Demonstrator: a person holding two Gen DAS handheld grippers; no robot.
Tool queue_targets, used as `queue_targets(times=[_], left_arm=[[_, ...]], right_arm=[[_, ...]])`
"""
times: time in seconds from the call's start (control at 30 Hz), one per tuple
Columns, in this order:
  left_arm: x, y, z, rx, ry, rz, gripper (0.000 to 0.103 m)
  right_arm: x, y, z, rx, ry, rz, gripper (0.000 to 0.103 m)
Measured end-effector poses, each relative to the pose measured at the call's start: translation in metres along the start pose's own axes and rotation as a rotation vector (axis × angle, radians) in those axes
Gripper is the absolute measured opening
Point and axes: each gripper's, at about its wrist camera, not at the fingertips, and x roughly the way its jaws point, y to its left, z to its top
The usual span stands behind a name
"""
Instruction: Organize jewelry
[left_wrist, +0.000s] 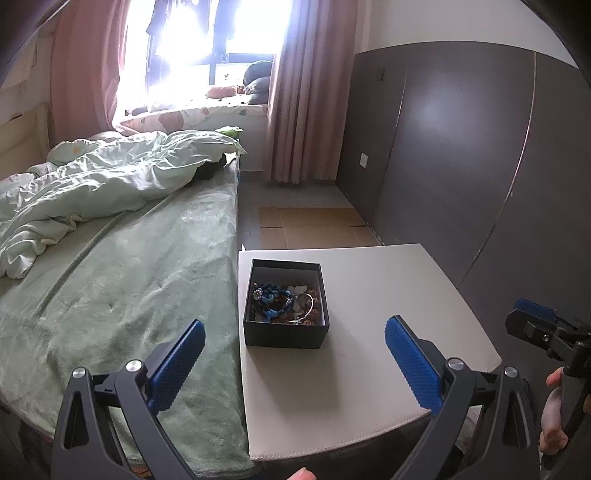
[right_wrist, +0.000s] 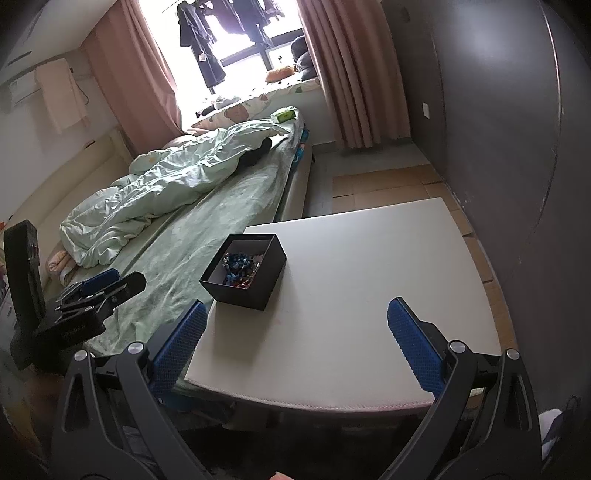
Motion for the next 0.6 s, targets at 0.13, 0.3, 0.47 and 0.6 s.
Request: queue_targets(times=[0.13, 0.3, 0.47, 0.6], left_arm=[[-0.0006, 0.0005, 0.0012, -0.002, 0.002, 0.002, 0.095], [-0.0044, 0.0000, 0.0067, 0.001, -0.010, 0.004, 0.095], [-0.0032, 0.0022, 0.0091, -0.010, -0.005, 0.004, 0.095], [-0.0026, 0.0019, 0.0095, -0.008, -0.003, 0.002, 0.095]], right_arm=[[0.0009, 0.0006, 0.0003, -0.001, -0.007, 0.003, 0.098], [0.0014, -0.0006, 0.0027, 0.005, -0.012, 0.003, 0.098], [0.0015, -0.0003, 0.0062, 0.009, -0.023, 0.009, 0.098], [0.0027, 0.0002, 0.0069, 0.006, -0.020, 0.006, 0.098]])
